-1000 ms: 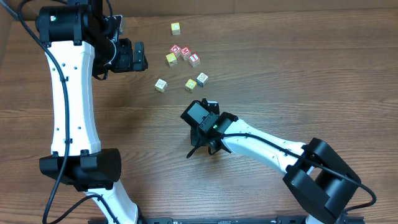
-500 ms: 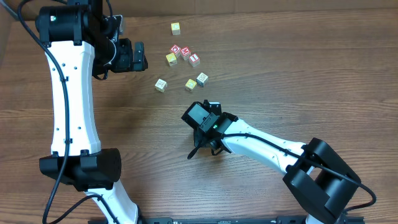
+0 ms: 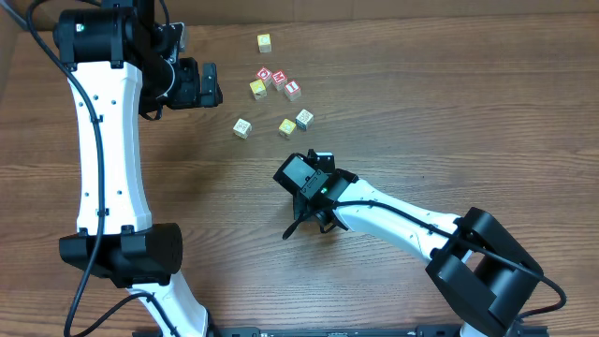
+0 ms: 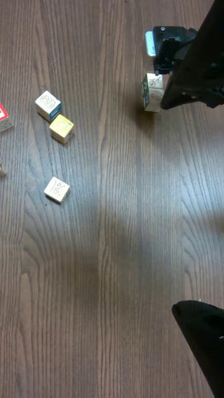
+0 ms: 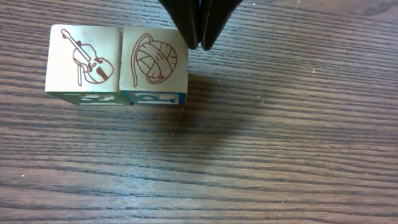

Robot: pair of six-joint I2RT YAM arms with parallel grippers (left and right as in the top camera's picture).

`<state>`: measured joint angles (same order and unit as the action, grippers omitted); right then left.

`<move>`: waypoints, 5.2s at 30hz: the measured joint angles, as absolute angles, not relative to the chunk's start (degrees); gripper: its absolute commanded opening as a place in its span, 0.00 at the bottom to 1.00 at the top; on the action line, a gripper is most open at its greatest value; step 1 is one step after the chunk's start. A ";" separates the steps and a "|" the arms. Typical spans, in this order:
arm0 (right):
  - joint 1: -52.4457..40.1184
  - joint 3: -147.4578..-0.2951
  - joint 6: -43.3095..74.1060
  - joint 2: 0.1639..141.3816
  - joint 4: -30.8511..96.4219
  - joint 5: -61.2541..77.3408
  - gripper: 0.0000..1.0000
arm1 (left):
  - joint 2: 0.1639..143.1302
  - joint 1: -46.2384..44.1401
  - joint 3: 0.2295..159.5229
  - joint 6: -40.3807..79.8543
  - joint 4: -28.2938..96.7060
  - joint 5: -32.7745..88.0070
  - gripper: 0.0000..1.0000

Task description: Flip 5 blocks

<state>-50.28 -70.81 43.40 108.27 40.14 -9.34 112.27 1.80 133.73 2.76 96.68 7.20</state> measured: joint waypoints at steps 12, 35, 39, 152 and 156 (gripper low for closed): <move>-50.28 -71.90 42.00 108.27 42.00 -8.21 0.04 | 112.27 1.80 133.73 2.76 96.68 7.20 1.00; -39.35 -85.14 22.26 108.27 32.99 -8.58 0.72 | 112.27 1.80 133.73 2.76 96.68 7.20 1.00; -35.55 -85.14 16.86 108.29 27.51 -8.40 0.71 | 112.27 1.80 133.73 2.76 96.68 7.20 1.00; -56.99 -85.86 40.14 116.60 51.18 -15.11 0.60 | 112.27 1.80 133.73 2.76 96.68 7.20 1.00; -56.99 -85.86 40.29 116.60 51.05 -15.31 0.63 | 112.27 1.80 133.73 2.76 96.68 7.20 1.00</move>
